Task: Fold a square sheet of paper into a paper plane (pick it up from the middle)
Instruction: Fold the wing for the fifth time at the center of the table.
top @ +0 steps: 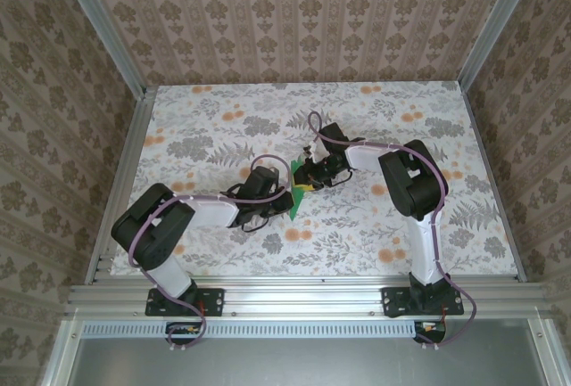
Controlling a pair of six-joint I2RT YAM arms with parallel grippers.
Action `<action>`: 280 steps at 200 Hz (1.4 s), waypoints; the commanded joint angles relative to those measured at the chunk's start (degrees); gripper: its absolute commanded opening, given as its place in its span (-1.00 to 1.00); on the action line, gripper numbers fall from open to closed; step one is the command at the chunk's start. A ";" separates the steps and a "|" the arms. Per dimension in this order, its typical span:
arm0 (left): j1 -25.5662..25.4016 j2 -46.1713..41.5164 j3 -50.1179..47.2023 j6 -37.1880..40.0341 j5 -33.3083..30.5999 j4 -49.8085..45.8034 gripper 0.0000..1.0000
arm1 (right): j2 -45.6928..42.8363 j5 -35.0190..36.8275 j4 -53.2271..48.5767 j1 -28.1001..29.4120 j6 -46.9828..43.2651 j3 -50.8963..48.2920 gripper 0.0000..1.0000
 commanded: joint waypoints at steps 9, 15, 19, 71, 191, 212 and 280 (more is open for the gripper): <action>0.03 1.39 -0.37 -1.42 1.32 1.94 -0.71 | 4.34 6.39 -3.81 -1.11 0.58 -0.95 -0.48; 0.00 1.50 -0.33 -1.62 1.26 1.98 -0.71 | 4.35 6.48 -3.95 -1.07 0.57 -0.95 -0.48; 0.00 1.58 -0.28 -1.74 1.24 1.99 -0.71 | 4.35 6.57 -3.97 -1.10 0.46 -0.95 -0.48; -0.18 1.97 0.31 -2.61 0.84 2.08 -0.69 | 4.52 7.53 -4.86 -1.11 0.28 -0.77 -0.48; -1.92 1.98 4.60 0.40 -3.77 -7.61 -0.61 | 4.89 9.00 -6.01 -1.11 0.09 -0.51 -0.48; -2.69 2.04 6.27 1.58 -5.35 -11.07 -0.59 | 4.66 9.04 -6.14 -1.09 0.17 -0.38 -0.48; -3.56 2.79 8.84 2.97 -7.30 -15.35 -0.54 | 4.71 9.01 -6.14 -1.11 0.40 -0.51 -0.48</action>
